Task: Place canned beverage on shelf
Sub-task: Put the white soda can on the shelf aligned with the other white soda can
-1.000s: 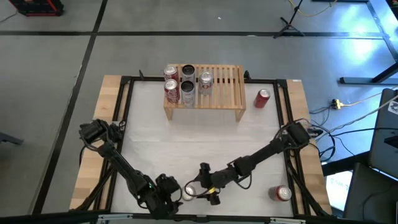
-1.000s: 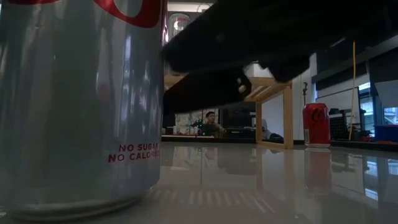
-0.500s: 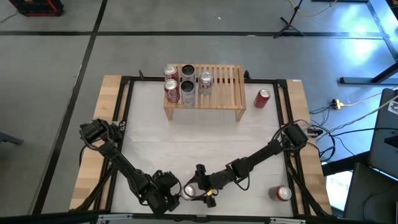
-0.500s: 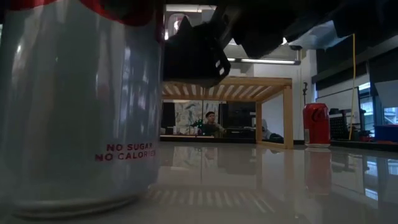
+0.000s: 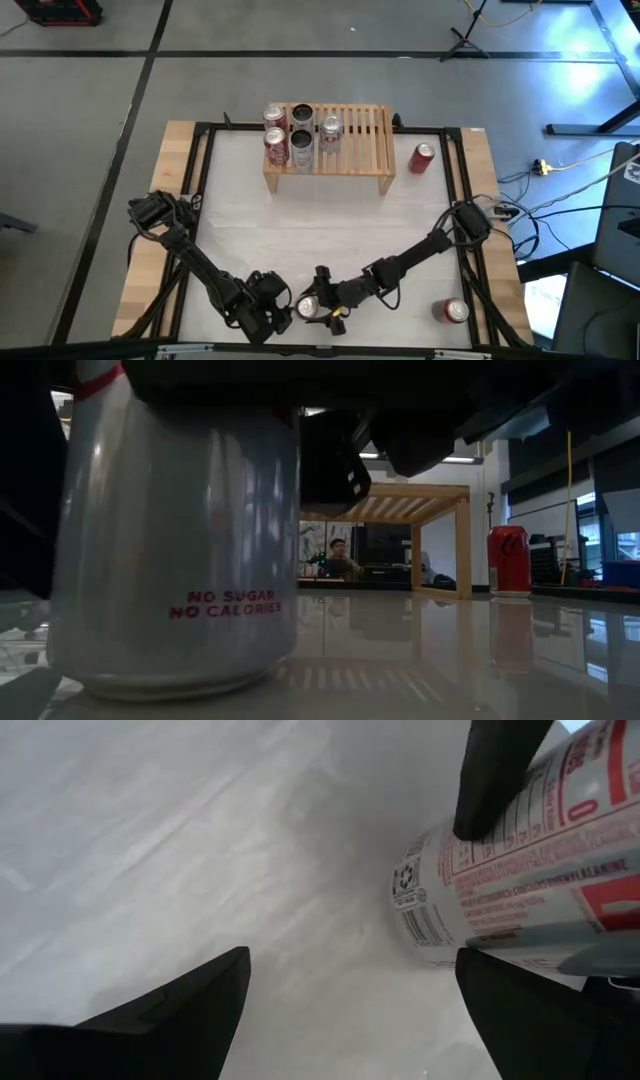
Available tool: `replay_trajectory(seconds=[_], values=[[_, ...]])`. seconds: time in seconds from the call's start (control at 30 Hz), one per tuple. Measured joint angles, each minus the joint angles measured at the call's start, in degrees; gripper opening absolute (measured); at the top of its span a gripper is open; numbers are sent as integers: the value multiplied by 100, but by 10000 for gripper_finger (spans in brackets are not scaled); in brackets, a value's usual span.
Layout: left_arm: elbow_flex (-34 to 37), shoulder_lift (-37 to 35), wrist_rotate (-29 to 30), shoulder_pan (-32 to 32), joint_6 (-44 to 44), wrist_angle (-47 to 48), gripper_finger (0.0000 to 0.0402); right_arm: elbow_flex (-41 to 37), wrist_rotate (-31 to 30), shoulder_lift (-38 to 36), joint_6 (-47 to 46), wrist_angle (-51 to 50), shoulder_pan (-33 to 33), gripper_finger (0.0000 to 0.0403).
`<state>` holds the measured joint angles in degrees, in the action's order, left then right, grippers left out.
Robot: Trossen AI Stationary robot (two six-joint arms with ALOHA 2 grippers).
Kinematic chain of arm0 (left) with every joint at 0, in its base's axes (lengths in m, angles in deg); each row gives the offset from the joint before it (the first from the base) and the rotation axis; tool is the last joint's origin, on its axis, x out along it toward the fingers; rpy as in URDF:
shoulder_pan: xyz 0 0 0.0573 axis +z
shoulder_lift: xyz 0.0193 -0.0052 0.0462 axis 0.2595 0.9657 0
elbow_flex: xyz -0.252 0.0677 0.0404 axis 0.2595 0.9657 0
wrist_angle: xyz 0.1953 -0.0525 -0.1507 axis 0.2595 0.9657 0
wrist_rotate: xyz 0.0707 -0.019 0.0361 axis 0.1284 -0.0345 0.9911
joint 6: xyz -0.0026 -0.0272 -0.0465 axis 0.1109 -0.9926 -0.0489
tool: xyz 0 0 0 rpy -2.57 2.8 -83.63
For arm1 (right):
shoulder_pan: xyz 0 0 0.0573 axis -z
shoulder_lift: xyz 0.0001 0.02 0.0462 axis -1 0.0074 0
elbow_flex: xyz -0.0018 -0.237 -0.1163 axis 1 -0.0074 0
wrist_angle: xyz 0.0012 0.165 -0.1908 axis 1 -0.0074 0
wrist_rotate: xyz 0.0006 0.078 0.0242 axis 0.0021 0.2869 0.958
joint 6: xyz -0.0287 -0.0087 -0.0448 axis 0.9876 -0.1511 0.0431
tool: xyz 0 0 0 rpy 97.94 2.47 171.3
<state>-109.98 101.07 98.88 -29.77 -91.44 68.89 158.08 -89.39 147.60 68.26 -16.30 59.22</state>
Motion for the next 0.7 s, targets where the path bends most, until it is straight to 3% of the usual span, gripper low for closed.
replay_trajectory(seconds=[0.2,0.47,0.7], values=[[0,-241,-4,-54,598,129,351,0,-39,0,-12,53,-1,271],[-2,-1235,-257,-244,635,1114,351,-2,-40,-181,-161,-64,1,271],[-4,-2291,-265,-379,993,1543,351,-2,-134,-1194,-48,-569,332,271]])
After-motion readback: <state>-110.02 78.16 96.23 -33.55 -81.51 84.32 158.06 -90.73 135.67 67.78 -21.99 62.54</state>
